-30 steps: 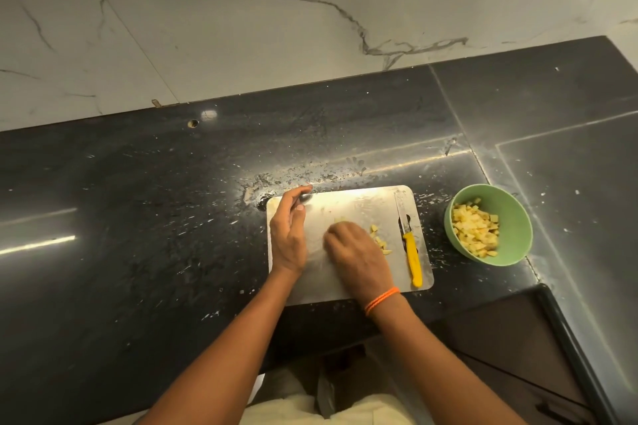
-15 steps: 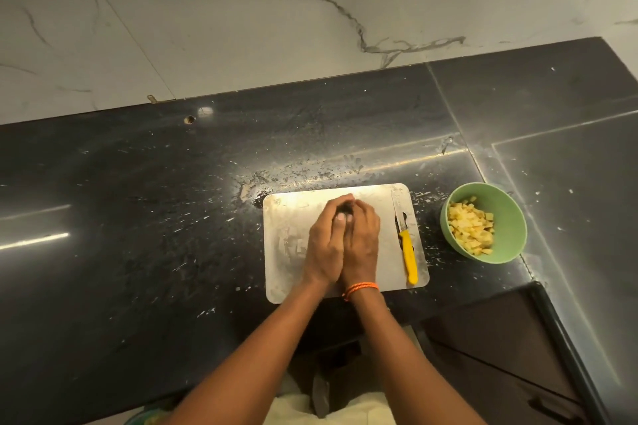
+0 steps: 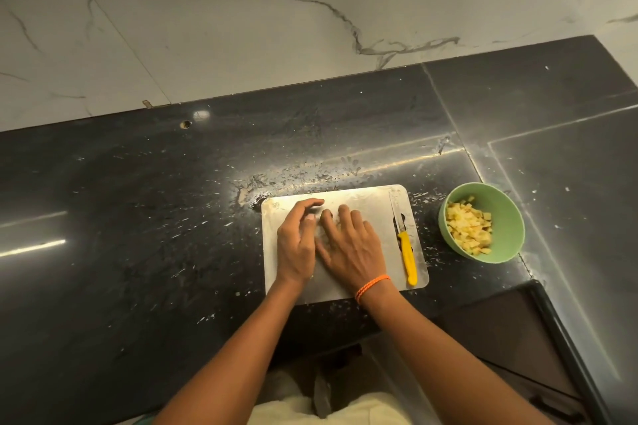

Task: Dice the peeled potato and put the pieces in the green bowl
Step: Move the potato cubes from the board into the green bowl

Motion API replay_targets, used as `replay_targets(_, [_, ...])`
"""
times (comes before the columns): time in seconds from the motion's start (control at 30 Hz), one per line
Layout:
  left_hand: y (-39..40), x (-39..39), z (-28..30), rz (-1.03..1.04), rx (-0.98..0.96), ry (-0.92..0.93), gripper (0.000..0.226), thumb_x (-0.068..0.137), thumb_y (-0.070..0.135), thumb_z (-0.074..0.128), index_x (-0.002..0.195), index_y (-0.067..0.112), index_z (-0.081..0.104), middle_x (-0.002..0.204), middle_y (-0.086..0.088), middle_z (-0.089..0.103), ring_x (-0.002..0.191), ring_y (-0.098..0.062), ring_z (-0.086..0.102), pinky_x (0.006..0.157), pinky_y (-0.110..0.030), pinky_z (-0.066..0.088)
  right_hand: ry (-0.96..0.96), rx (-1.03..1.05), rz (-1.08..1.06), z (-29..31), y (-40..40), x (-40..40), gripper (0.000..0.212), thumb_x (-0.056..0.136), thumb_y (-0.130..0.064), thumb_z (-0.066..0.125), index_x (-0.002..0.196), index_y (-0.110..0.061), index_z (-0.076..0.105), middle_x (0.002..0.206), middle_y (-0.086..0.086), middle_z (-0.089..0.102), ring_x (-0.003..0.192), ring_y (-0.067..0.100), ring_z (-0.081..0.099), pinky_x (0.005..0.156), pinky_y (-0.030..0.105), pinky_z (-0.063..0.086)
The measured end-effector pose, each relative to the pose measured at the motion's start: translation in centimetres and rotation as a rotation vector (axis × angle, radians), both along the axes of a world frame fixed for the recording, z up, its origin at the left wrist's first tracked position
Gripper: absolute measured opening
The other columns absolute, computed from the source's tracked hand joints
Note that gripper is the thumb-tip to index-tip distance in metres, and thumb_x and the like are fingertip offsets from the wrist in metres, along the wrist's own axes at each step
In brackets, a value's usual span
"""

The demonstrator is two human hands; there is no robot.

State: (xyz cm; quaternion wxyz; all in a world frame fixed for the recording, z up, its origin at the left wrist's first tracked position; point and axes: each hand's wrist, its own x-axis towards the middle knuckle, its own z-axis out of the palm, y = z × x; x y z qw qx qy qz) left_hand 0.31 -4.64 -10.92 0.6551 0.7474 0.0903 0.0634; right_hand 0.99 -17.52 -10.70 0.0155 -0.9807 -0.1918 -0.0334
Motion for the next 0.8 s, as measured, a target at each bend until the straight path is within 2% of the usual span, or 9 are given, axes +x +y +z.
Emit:
replay_targets(0.17, [-0.1, 0.1, 0.0, 0.032, 0.025, 0.001, 0.033, 0.102, 0.015, 0.045, 0.125, 0.015, 0.07, 0.12, 0.004, 0.073, 0.117, -0.019, 0.069, 0.101, -0.045, 0.056, -0.057, 0.068, 0.108, -0.6, -0.1, 0.4, 0.018, 0.102, -0.023, 0.049, 0.116, -0.014, 0.056, 0.102, 0.008, 0.054, 0.077, 0.021, 0.05, 0.043, 0.031, 0.045])
replay_targets(0.3, [-0.1, 0.2, -0.1, 0.021, 0.074, -0.009, 0.032, 0.102, 0.015, 0.047, 0.124, 0.013, 0.07, 0.119, 0.004, 0.073, 0.116, -0.017, 0.069, 0.101, -0.041, 0.056, -0.092, 0.048, 0.152, -0.6, -0.3, 0.6, 0.004, 0.098, -0.016, 0.057, 0.1, -0.013, 0.057, 0.083, 0.006, 0.054, 0.064, 0.019, 0.048, 0.037, 0.027, 0.032])
replay_targets(0.4, [-0.1, 0.1, -0.3, 0.012, 0.105, -0.007, 0.032, 0.101, 0.015, 0.047, 0.124, 0.013, 0.069, 0.119, 0.003, 0.073, 0.116, -0.016, 0.069, 0.102, -0.042, 0.056, -0.115, 0.036, 0.181, -0.9, -0.6, 0.3, 0.009, 0.096, -0.014, 0.061, 0.087, -0.014, 0.058, 0.072, 0.005, 0.054, 0.056, 0.018, 0.047, 0.039, 0.026, 0.026])
replay_targets(0.5, [-0.2, 0.1, -0.3, 0.019, 0.117, -0.013, 0.032, 0.1, 0.015, 0.047, 0.123, 0.013, 0.069, 0.117, 0.002, 0.073, 0.114, -0.016, 0.069, 0.101, -0.042, 0.056, -0.141, 0.068, 0.144, -0.9, -0.7, 0.2, 0.02, 0.099, -0.018, 0.062, 0.08, -0.015, 0.057, 0.066, 0.004, 0.053, 0.05, 0.018, 0.049, 0.037, 0.028, 0.031])
replay_targets(0.57, [-0.2, 0.0, -0.1, 0.021, 0.124, -0.02, 0.032, 0.1, 0.014, 0.047, 0.122, 0.012, 0.069, 0.116, 0.002, 0.073, 0.113, -0.016, 0.07, 0.1, -0.042, 0.057, -0.12, 0.201, 0.019, -0.3, -0.7, 0.5, 0.024, 0.099, -0.02, 0.063, 0.077, -0.013, 0.057, 0.062, 0.004, 0.055, 0.046, 0.02, 0.048, 0.038, 0.028, 0.033])
replay_targets(0.63, [-0.2, 0.0, 0.1, 0.018, 0.116, -0.024, 0.031, 0.1, 0.013, 0.047, 0.121, 0.013, 0.07, 0.115, 0.003, 0.073, 0.112, -0.015, 0.069, 0.1, -0.04, 0.057, -0.091, 0.441, -0.172, 0.8, -1.0, 0.9, 0.028, 0.098, -0.019, 0.065, 0.072, -0.013, 0.056, 0.058, 0.003, 0.052, 0.044, 0.017, 0.043, 0.041, 0.026, 0.029])
replay_targets(0.7, [-0.2, -0.1, 0.3, 0.02, 0.119, -0.03, 0.03, 0.101, 0.013, 0.046, 0.121, 0.013, 0.07, 0.115, 0.004, 0.073, 0.112, -0.014, 0.069, 0.099, -0.037, 0.056, -0.059, 0.723, -0.353, 2.5, -1.8, 1.3, 0.034, 0.1, -0.02, 0.063, 0.068, -0.017, 0.051, 0.055, -0.004, 0.047, 0.043, 0.007, 0.038, 0.045, 0.019, 0.026])
replay_targets(0.8, [-0.2, -0.1, 0.3, 0.019, 0.14, -0.032, 0.03, 0.102, 0.015, 0.046, 0.12, 0.013, 0.07, 0.114, 0.004, 0.073, 0.111, -0.013, 0.068, 0.098, -0.035, 0.056, -0.141, 0.994, -0.503, 5.7, -4.3, 2.1, 0.035, 0.1, -0.02, 0.063, 0.067, -0.018, 0.053, 0.054, -0.01, 0.046, 0.046, 0.003, 0.047, 0.044, 0.01, 0.029])
